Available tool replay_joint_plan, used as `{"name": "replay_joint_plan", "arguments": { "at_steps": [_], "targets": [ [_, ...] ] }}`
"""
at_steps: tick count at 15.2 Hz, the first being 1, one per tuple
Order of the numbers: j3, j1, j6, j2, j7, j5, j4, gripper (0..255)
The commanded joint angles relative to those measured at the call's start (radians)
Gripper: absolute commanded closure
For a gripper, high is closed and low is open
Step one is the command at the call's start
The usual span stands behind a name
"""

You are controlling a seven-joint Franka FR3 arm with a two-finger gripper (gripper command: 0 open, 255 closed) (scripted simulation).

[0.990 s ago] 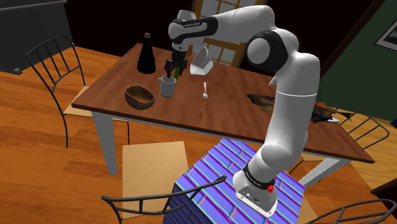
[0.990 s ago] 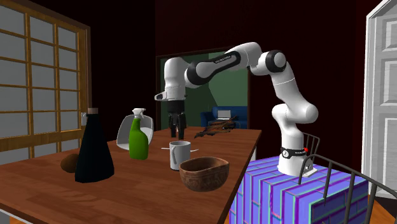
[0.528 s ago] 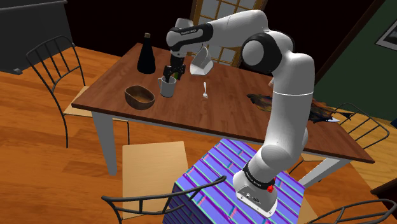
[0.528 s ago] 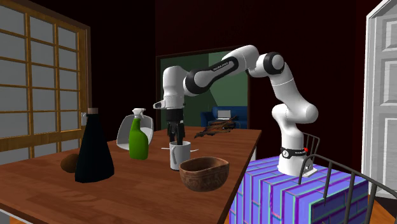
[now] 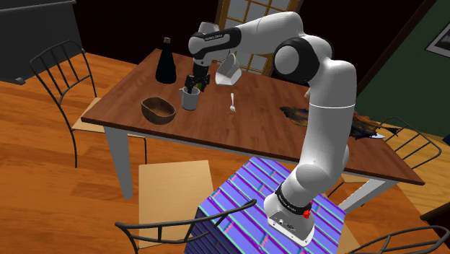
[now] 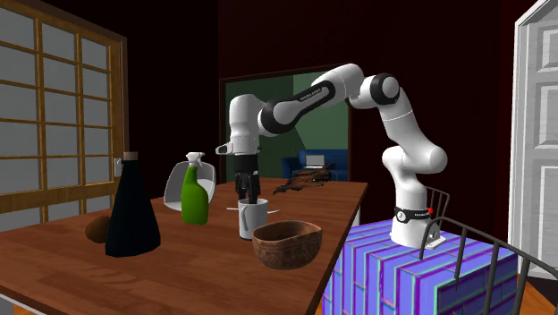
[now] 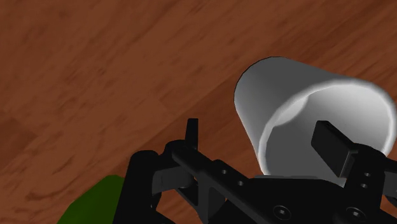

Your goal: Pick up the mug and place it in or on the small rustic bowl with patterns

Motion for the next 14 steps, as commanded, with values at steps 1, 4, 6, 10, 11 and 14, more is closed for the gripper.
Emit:
{"name": "replay_joint_plan", "arguments": {
  "at_steps": [1, 4, 6, 10, 11, 14],
  "targets": [
    [0.0, 0.0, 0.0, 0.0, 0.0, 0.0, 0.0, 255],
    [0.0, 0.0, 0.0, 0.0, 0.0, 0.0, 0.0, 255],
    [0.0, 0.0, 0.0, 0.0, 0.0, 0.0, 0.0, 255],
    [0.0, 0.0, 0.0, 0.0, 0.0, 0.0, 0.0, 255],
    [0.0, 0.0, -0.011, -0.005, 0.001, -0.001, 0.006, 255],
    [-0.002, 0.0, -0.044, -0.02, 0.004, -0.004, 0.025, 255]
  ]
}}
